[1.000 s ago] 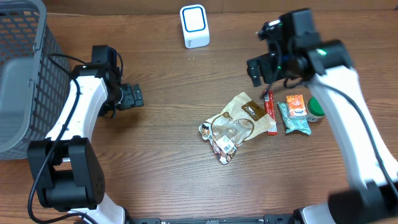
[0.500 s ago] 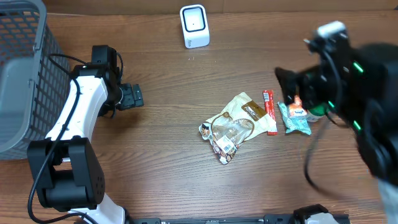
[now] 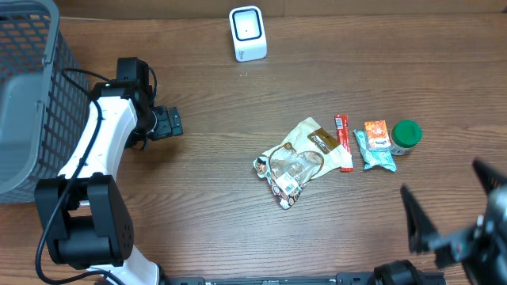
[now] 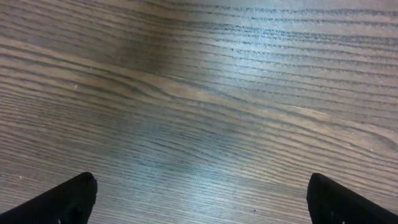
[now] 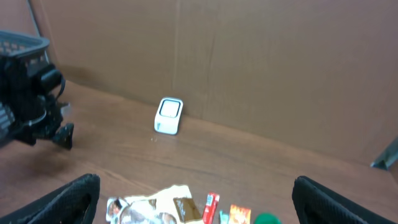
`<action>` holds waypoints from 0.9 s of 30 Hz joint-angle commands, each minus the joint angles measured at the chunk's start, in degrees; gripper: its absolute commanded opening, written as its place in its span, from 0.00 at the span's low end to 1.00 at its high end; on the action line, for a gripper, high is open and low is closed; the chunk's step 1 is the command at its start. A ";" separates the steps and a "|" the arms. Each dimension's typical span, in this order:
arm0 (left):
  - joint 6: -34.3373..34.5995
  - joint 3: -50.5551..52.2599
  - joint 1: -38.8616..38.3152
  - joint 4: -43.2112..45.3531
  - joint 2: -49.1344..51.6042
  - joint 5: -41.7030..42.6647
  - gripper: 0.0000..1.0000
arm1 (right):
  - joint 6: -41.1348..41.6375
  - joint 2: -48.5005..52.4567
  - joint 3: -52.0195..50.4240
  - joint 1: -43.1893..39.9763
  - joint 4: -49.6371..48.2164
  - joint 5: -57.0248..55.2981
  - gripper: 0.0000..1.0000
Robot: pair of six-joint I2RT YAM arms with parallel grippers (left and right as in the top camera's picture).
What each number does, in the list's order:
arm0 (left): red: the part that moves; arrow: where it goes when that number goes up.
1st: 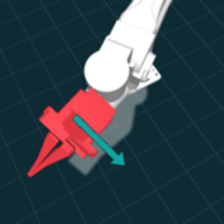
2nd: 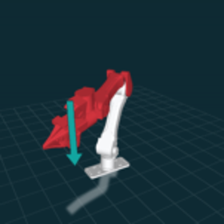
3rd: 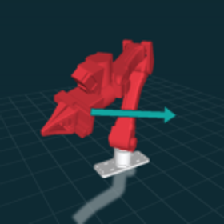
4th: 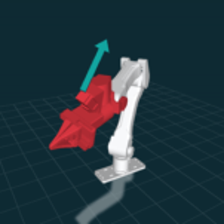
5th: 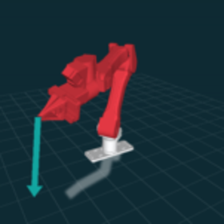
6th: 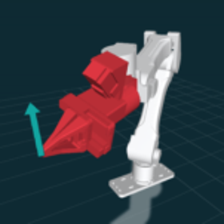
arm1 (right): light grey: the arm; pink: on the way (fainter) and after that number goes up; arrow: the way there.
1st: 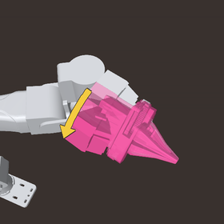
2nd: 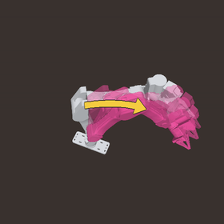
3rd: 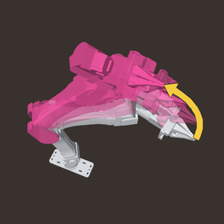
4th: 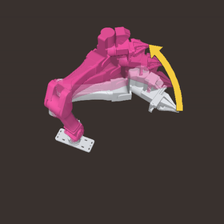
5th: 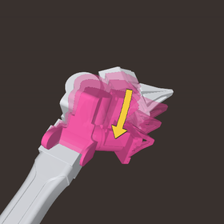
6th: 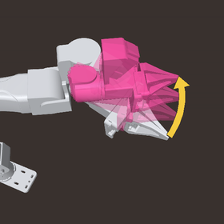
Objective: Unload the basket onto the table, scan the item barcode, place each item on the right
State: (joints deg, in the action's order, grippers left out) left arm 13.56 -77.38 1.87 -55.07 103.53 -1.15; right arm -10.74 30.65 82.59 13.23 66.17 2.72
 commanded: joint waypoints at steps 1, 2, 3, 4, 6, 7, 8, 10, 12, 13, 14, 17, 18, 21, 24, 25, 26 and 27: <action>-0.24 -0.72 -0.13 0.07 0.28 -0.37 1.00 | 0.28 -8.09 -9.42 0.00 -2.43 -0.02 1.00; -0.24 -0.72 -0.13 0.07 0.28 -0.37 1.00 | 0.26 -10.47 -12.33 -0.24 -3.69 0.37 1.00; -0.24 -0.72 -0.13 0.07 0.28 -0.37 1.00 | 0.28 -12.35 -14.64 -0.48 -4.92 0.52 1.00; -0.26 -0.72 -0.13 0.07 0.28 -0.37 1.00 | 0.28 -14.10 -17.11 -0.74 -6.40 1.07 1.00; -0.24 -0.72 -0.13 0.09 0.28 -0.37 1.00 | 0.26 -18.12 -23.43 -1.62 -11.28 3.04 1.00; -0.24 -0.72 -0.13 0.07 0.28 -0.37 1.00 | 0.28 -19.19 -25.38 -1.88 -13.16 3.67 1.00; -0.24 -0.72 -0.13 0.07 0.28 -0.37 1.00 | 0.28 -20.83 -28.39 -2.21 -16.31 4.59 1.00; -0.24 -0.72 -0.13 0.07 0.28 -0.37 1.00 | 0.28 -23.67 -34.16 -2.78 -23.08 6.08 1.00; -0.26 -0.72 -0.13 0.07 0.28 -0.37 1.00 | 0.28 -26.56 -40.13 -3.30 -31.36 7.52 1.00; -0.24 -0.72 -0.13 0.07 0.28 -0.37 1.00 | 0.28 -27.69 -42.73 -3.52 -35.12 7.98 1.00; -0.24 -0.72 -0.13 0.07 0.28 -0.37 1.00 | 0.28 -29.07 -45.83 -3.74 -40.00 8.48 1.00; -0.24 -0.72 -0.13 0.07 0.28 -0.37 1.00 | 0.31 -30.36 -53.90 -4.33 -54.49 9.81 1.00; -0.24 -0.72 -0.13 0.09 0.28 -0.37 1.00 | 0.35 -30.40 -56.37 -4.37 -58.99 10.16 1.00; -0.24 -0.72 -0.13 0.09 0.28 -0.37 1.00 | 0.79 -30.42 -62.73 -4.37 -69.35 10.43 1.00; -0.26 -0.72 -0.13 0.07 0.28 -0.37 1.00 | 3.80 -30.42 -68.52 -4.37 -75.21 9.44 1.00; -0.24 -0.72 -0.13 0.09 0.28 -0.37 1.00 | 5.31 -30.42 -70.07 -4.37 -75.63 9.22 1.00; -0.24 -0.72 -0.13 0.07 0.28 -0.37 1.00 | 8.13 -30.42 -72.52 -4.37 -75.28 8.70 1.00; -0.26 -0.72 -0.13 0.07 0.28 -0.37 1.00 | 9.35 -30.45 -74.25 -4.37 -75.10 8.70 1.00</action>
State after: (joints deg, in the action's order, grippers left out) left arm 13.56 -77.41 1.87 -55.05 103.53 -1.15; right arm -7.53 0.84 12.93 9.08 -8.91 12.08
